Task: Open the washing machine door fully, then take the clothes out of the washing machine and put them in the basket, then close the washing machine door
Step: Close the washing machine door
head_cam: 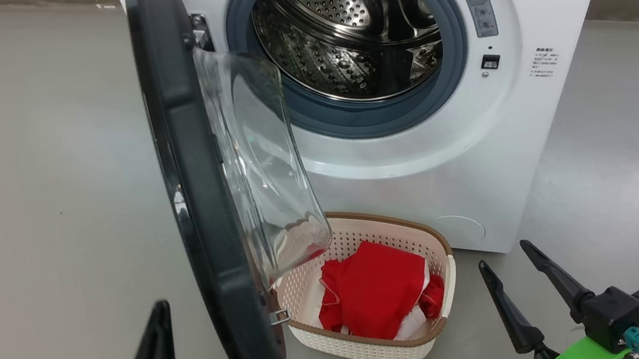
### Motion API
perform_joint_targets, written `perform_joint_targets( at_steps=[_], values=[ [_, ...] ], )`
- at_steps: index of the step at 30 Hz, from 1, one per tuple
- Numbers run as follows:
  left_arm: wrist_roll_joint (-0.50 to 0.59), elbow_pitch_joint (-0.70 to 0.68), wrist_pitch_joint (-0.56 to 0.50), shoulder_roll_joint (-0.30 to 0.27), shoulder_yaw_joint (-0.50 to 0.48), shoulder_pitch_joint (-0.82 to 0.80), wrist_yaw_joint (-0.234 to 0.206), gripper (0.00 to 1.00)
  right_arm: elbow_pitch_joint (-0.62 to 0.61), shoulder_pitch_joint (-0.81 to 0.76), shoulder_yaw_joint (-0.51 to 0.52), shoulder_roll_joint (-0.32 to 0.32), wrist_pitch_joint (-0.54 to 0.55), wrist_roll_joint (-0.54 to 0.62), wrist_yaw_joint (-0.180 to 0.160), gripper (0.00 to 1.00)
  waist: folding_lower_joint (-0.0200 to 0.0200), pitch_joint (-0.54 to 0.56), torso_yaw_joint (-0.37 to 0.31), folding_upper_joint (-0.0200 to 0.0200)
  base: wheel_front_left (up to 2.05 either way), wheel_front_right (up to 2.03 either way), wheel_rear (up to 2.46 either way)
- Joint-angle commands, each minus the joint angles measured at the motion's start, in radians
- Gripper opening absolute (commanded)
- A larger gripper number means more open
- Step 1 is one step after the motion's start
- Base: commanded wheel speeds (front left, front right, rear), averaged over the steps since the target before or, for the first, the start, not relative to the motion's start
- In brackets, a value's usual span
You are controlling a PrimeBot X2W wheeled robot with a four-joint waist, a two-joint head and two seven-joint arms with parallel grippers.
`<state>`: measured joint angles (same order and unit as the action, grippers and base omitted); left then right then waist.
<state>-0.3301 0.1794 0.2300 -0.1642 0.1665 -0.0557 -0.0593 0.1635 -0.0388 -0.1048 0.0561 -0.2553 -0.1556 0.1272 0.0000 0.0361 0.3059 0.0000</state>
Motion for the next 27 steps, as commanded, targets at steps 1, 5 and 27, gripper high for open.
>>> perform_joint_targets(
  at_steps=[1, 5, 27],
  values=[
    [-0.012, -0.025, -0.005, -0.014, -0.045, -0.07, 0.008, 0.0, -0.022, 0.034, -0.015, 0.003, -0.006, -0.001, 0.003, 1.0, 0.0, 0.001, 0.001, 0.0, 0.0, 0.0, 0.0],
    [-0.088, -0.036, -0.036, -0.005, -0.083, -0.121, 0.025, 0.0, -0.021, 0.033, -0.015, 0.003, -0.006, -0.004, 0.003, 1.0, 0.0, 0.004, 0.0, 0.0, 0.0, 0.0, 0.0],
    [-1.085, -0.161, -0.548, 0.112, -0.328, -0.33, -0.133, 0.0, -0.023, 0.031, -0.027, 0.006, -0.006, -0.015, 0.003, 1.0, 0.0, -0.006, -0.029, 0.0, 0.0, 0.0, 0.0]
  ],
)
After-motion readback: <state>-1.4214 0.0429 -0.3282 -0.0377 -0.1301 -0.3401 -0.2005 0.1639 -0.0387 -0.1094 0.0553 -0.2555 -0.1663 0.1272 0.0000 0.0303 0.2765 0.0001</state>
